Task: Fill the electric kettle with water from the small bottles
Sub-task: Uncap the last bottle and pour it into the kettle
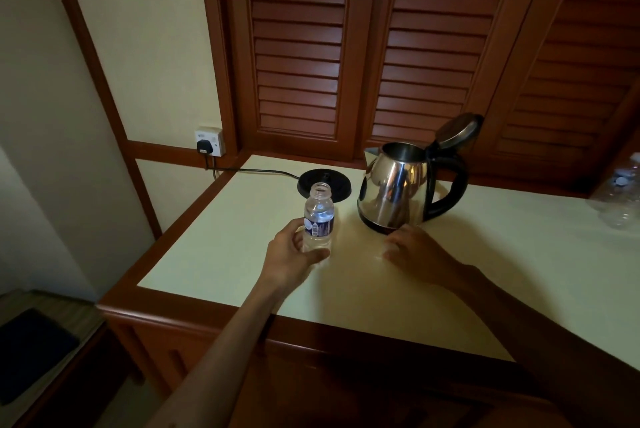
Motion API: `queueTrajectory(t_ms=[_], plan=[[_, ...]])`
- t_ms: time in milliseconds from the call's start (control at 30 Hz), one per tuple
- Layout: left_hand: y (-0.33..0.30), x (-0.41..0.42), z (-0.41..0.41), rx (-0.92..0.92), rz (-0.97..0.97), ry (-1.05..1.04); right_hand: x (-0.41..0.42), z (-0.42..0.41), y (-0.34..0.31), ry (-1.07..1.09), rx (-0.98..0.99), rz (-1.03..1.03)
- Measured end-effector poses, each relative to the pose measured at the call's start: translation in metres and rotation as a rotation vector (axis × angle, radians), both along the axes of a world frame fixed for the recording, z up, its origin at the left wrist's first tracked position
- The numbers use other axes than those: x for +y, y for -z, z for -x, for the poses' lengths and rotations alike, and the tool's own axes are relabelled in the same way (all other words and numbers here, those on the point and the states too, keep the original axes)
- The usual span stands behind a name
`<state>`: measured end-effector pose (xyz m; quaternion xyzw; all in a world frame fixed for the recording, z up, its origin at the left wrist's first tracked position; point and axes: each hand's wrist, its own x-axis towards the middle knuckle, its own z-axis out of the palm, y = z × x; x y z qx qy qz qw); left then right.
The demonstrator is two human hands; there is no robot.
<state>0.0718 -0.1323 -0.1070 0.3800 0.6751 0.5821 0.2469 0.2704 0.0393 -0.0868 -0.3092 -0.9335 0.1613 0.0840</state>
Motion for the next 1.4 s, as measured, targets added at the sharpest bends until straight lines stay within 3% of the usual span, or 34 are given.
queueTrajectory(t_ms=[167, 433, 533, 833, 1033, 1400], plan=[[-0.011, 0.019, -0.021, 0.012, -0.001, -0.077, 0.003, -0.023, -0.004, -0.039, -0.053, -0.031], [-0.026, 0.051, -0.034, 0.148, 0.068, -0.21, 0.022, -0.052, 0.025, -0.023, 0.06, -0.153], [-0.044, 0.066, -0.036, 0.199, 0.076, -0.26, 0.026, -0.053, 0.03, 0.012, 0.131, -0.113], [-0.104, 0.092, -0.03, 0.566, 0.104, -0.287, 0.027, -0.055, 0.042, 0.011, 0.269, -0.127], [-0.121, 0.108, -0.023, 0.717, 0.175, -0.358, 0.031, -0.054, 0.042, 0.006, 0.199, -0.124], [-0.132, 0.121, -0.008, 1.048, 0.095, -0.325, 0.032, -0.055, 0.041, -0.002, 0.185, -0.139]])
